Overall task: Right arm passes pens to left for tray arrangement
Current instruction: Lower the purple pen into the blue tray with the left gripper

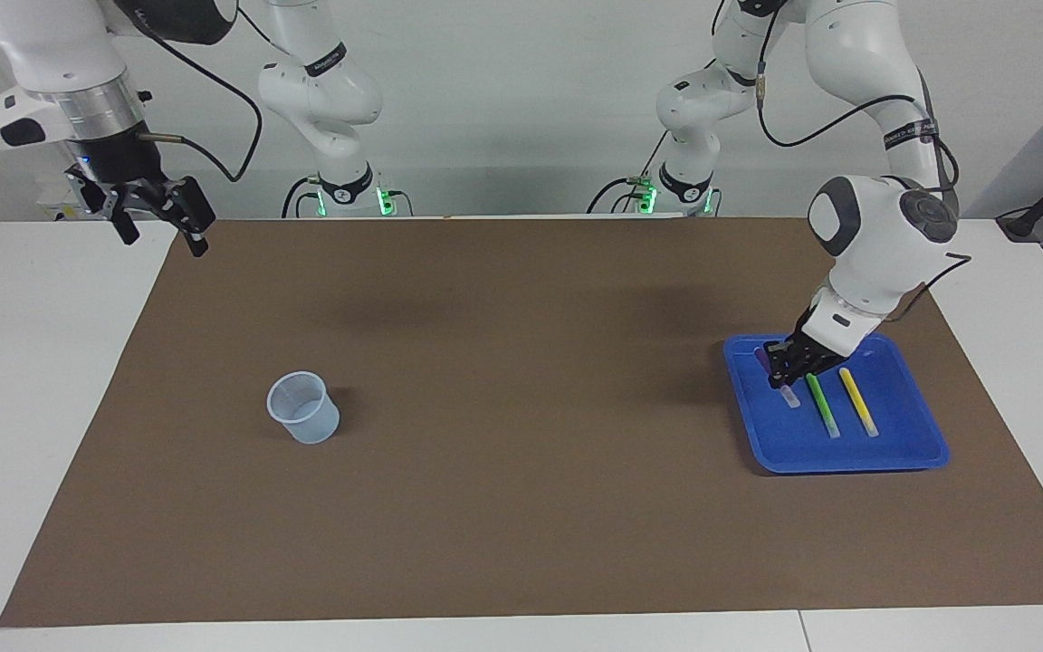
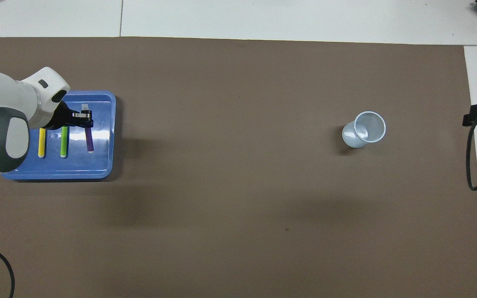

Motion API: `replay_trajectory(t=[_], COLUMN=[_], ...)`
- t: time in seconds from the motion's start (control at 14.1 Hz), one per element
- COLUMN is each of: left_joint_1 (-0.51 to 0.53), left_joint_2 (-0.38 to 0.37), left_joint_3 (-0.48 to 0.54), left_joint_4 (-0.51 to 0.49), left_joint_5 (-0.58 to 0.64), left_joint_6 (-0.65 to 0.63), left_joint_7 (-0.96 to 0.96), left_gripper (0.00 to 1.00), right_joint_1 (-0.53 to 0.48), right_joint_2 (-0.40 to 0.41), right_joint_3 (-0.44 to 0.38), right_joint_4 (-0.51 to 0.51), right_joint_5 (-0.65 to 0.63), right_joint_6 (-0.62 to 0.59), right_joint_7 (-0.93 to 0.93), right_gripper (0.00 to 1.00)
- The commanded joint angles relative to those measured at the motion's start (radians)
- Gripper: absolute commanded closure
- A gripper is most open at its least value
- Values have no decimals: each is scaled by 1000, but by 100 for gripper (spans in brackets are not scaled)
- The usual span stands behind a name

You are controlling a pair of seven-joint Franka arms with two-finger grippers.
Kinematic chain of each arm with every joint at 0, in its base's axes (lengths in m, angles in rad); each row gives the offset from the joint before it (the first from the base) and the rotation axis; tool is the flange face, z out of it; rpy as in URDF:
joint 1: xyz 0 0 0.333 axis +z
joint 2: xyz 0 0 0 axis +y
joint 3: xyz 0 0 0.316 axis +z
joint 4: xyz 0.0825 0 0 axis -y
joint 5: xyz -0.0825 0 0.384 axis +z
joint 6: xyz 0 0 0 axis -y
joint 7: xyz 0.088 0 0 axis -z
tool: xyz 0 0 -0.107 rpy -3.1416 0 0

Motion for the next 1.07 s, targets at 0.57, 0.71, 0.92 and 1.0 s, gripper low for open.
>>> replay_trajectory(t=[0.57, 0.71, 0.92, 1.0], left_joint_1=[48, 49, 57, 59], left_joint_2=[106, 101, 91, 85], left_joint_3=[-3, -4, -3, -3], left_joint_4=[-3, -26, -77, -90], left_joint_5=[106, 106, 106, 106], left_joint_6=[74, 72, 94, 115], left_joint_7=[103, 44, 16, 17], left_gripper=[100, 100, 100, 100], right_joint_1=[53, 67, 63, 61], right_joint_2=[-66, -84, -112, -115], right_joint_3=[19, 19, 13, 10], right_joint_4=[-42, -80, -106, -114], right_joint_5=[12, 41, 62, 62], right_joint_6=[-22, -21, -76, -71], right_joint_7=[-16, -18, -45, -91], right_gripper=[0, 0, 0, 0])
